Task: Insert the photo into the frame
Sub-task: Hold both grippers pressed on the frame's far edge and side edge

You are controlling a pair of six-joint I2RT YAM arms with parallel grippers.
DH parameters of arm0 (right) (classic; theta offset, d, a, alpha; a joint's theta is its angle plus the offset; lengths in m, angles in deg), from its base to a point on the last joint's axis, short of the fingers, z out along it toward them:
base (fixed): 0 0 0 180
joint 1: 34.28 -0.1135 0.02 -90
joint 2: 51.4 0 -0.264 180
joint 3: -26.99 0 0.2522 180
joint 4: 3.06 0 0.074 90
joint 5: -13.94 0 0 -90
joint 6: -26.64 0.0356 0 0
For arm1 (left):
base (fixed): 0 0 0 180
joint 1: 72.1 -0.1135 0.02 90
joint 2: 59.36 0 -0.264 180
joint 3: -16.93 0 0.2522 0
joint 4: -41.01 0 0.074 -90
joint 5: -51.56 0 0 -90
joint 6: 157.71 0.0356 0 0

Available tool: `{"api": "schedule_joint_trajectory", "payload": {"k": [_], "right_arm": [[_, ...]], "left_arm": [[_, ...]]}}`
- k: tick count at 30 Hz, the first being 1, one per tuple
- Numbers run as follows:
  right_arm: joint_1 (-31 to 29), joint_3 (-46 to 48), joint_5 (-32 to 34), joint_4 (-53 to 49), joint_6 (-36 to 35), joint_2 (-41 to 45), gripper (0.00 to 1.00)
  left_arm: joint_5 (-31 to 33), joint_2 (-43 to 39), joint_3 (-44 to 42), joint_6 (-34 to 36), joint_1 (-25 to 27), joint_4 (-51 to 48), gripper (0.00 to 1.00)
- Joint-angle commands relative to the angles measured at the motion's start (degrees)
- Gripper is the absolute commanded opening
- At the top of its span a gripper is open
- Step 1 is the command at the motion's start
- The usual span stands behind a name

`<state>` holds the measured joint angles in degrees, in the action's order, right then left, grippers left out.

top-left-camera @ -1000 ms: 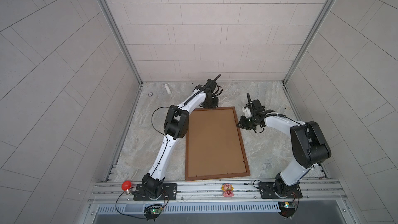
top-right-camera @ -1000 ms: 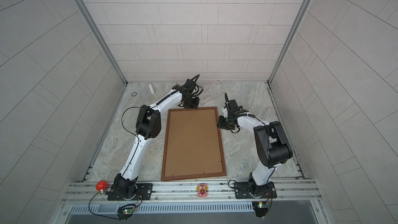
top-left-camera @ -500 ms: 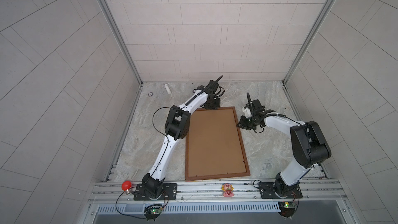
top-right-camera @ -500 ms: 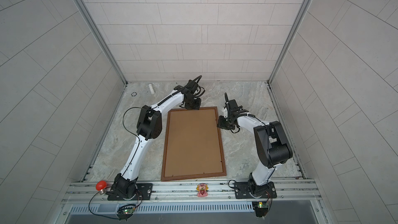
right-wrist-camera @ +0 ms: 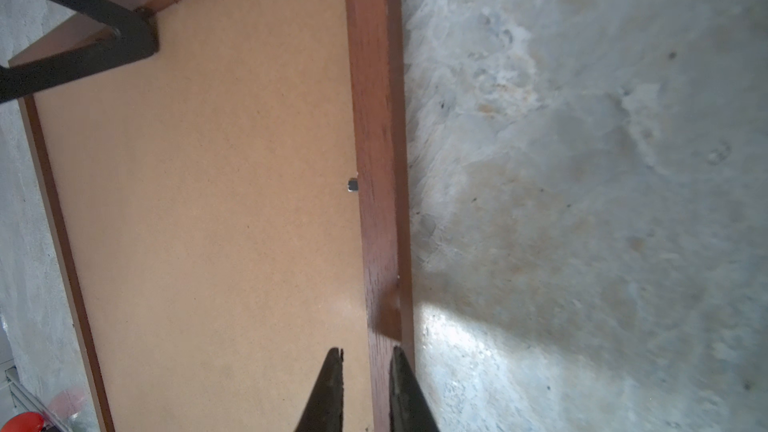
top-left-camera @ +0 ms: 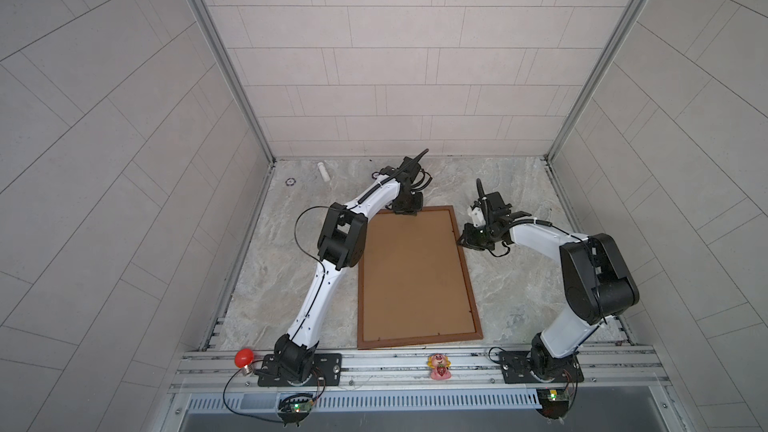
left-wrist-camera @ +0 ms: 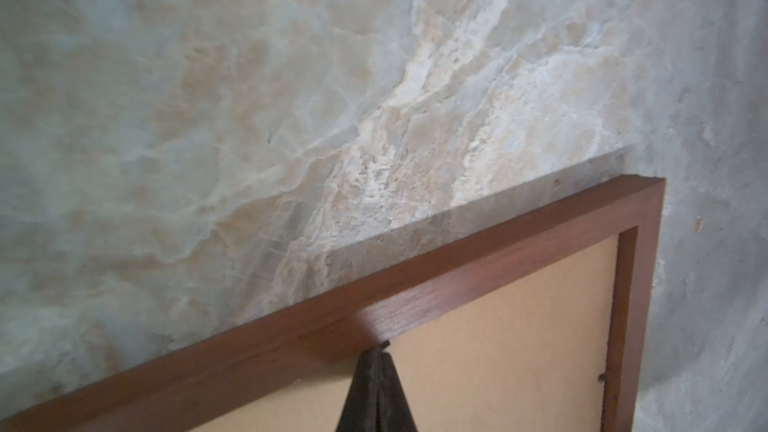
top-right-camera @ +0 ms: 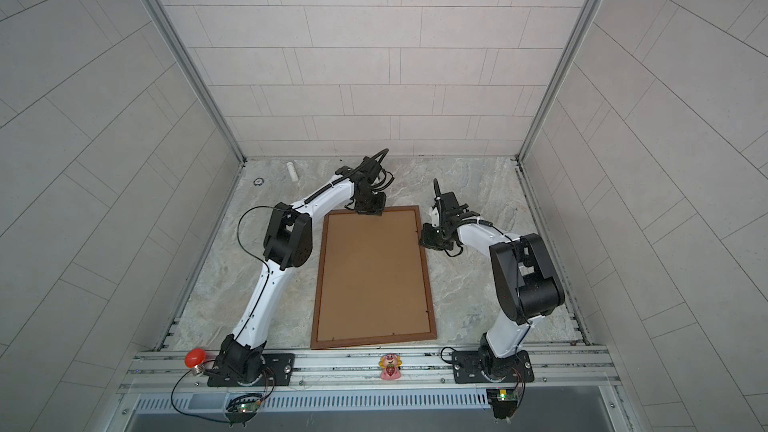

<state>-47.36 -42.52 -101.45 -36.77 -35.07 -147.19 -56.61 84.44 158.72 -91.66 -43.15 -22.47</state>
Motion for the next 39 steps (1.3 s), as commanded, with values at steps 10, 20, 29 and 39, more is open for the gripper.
{"api": "schedule_joint_trajectory", "payload": {"k": [10,20,29,39], "right_arm": [[-0.19,-0.58,0.12,-0.80,-0.61,1.09,0.17],[-0.15,-1.04,0.34,-1.24,-0.96,0.34,0.18],[-0.18,-0.84,0.07,-1.25,-0.95,0.17,0.17],[-0.19,-0.84,0.06,-1.24,-0.96,0.14,0.17]], "left_arm": [[-0.59,-0.28,3.53,-0.14,-0.34,0.58,0.00],[0.52,1.25,5.33,0.29,-0.48,0.52,0.00],[-0.16,1.18,2.08,-0.05,-0.44,1.02,0.00],[-0.70,1.62,1.07,-0.16,-0.38,0.74,0.00]]}}
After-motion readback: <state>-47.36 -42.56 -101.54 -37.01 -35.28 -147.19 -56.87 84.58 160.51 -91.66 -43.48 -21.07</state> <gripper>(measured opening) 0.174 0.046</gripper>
